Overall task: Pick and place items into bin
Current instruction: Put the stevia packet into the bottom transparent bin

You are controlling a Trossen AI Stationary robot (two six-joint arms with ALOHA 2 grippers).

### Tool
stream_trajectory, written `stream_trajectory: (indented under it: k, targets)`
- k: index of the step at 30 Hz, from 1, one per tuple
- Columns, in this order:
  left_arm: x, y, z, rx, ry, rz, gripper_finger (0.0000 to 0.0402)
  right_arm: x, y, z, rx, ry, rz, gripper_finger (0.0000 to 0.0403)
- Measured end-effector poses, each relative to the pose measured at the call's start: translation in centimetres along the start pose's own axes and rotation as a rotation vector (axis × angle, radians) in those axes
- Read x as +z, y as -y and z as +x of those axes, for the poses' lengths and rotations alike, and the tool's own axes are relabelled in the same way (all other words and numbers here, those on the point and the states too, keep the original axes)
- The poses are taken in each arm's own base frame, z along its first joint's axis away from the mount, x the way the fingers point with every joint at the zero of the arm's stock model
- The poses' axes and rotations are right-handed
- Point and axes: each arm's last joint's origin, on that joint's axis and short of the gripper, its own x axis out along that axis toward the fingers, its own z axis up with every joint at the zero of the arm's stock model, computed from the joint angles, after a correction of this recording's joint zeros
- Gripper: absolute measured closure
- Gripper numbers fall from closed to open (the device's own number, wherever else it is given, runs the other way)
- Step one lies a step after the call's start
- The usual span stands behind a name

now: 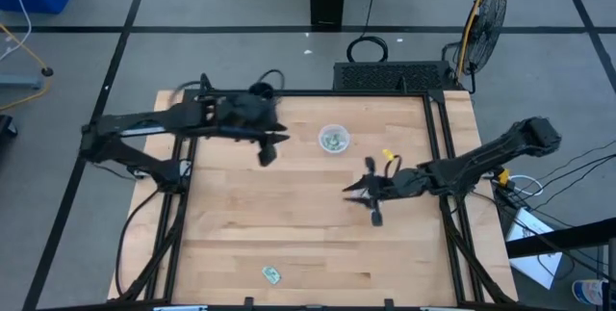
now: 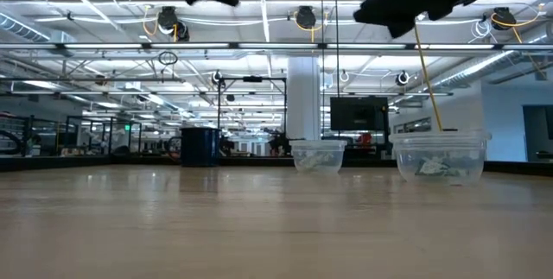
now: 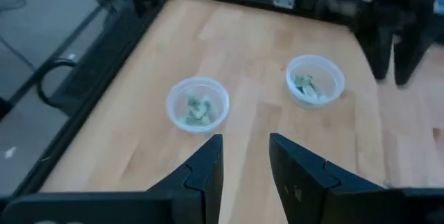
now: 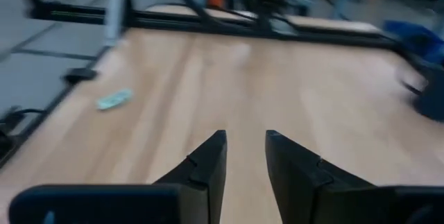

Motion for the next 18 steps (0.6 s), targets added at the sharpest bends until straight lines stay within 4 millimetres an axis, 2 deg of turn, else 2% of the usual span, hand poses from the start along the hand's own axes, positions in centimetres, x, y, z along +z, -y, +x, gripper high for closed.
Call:
stream_trajectory:
  k: [2,6,12,18]
  targets:
    - [-0.3,0.4,-1.7,0.033,0.004,-0.001,0.0277,-0.3,-0.6,1.6,0.085,0.045,-0.027,0.0297]
    - [-1.0,1.1,-3.3,0.113,-0.008,-0.022,0.0277,-0.2,-2.0,5.0,0.237,0.105,-0.073,0.0266]
    - [-1.3,1.6,-4.1,0.165,-0.005,-0.032,0.0277,0.4,-4.7,11.9,0.275,0.032,-0.118,0.0225]
    - [-1.4,2.0,-4.1,0.154,-0.003,-0.046,0.0277,0.2,-7.2,18.1,0.287,-0.107,-0.065,0.0224]
